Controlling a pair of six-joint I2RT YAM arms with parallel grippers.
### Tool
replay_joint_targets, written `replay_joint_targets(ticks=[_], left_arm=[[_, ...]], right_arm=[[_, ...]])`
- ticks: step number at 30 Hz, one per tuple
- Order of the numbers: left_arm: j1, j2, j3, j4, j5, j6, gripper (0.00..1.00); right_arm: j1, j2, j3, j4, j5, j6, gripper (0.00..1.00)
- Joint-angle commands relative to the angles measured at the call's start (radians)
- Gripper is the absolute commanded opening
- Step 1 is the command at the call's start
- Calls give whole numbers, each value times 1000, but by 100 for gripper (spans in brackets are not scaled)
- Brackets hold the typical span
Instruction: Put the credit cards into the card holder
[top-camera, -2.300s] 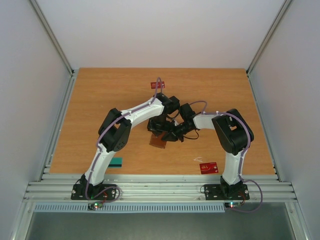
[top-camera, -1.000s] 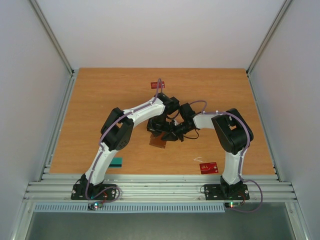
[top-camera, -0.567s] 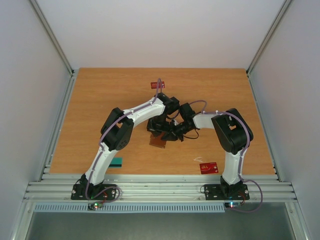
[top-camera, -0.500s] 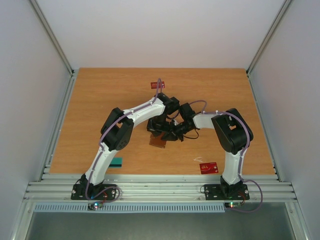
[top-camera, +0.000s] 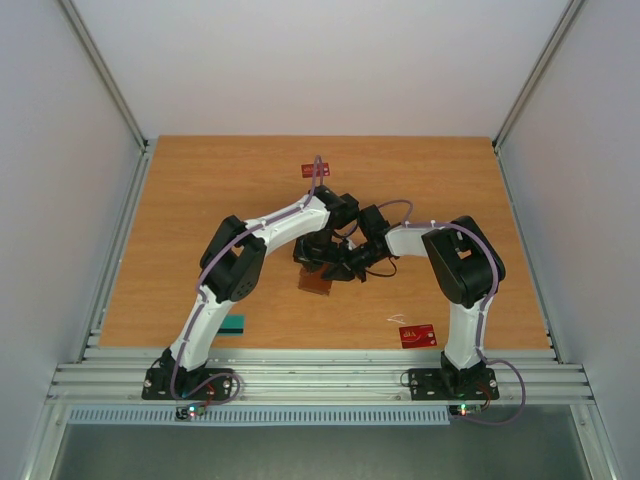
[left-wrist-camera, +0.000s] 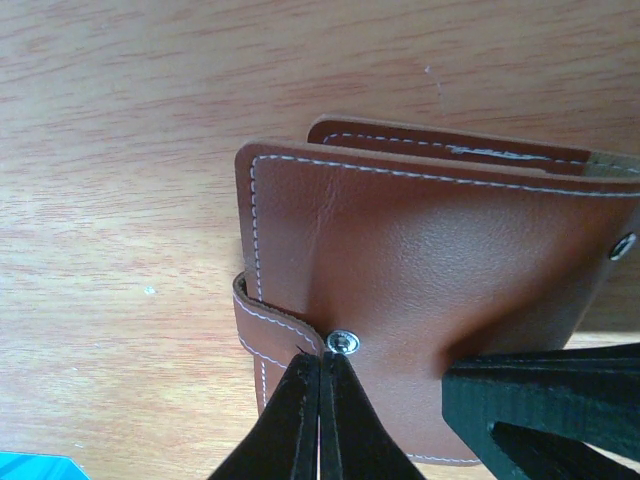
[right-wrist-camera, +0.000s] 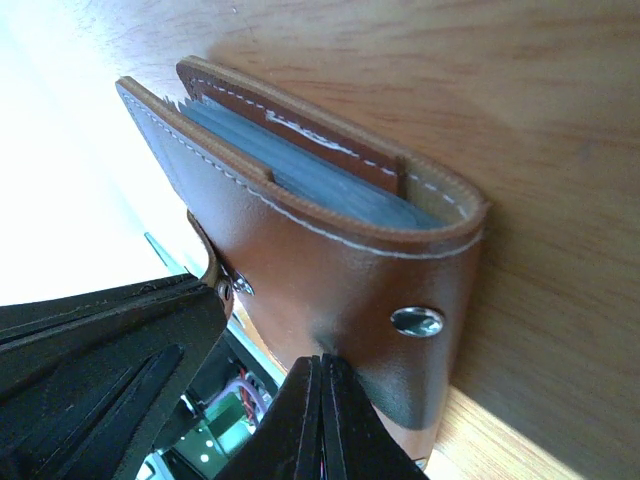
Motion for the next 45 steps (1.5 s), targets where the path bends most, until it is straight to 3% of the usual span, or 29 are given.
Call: replay_joint_targets(ticks=[1, 34, 45], left_arm=[[-24, -36, -5, 67, 17, -14, 0], [15, 18, -1, 163, 38, -38, 0], [19, 210, 134, 119, 138, -18, 0]], right_arm=[[-12, 122, -67, -135, 219, 100, 3], [-57, 117, -79, -76, 154, 138, 5], [-57, 121, -80, 41, 82, 168, 8]])
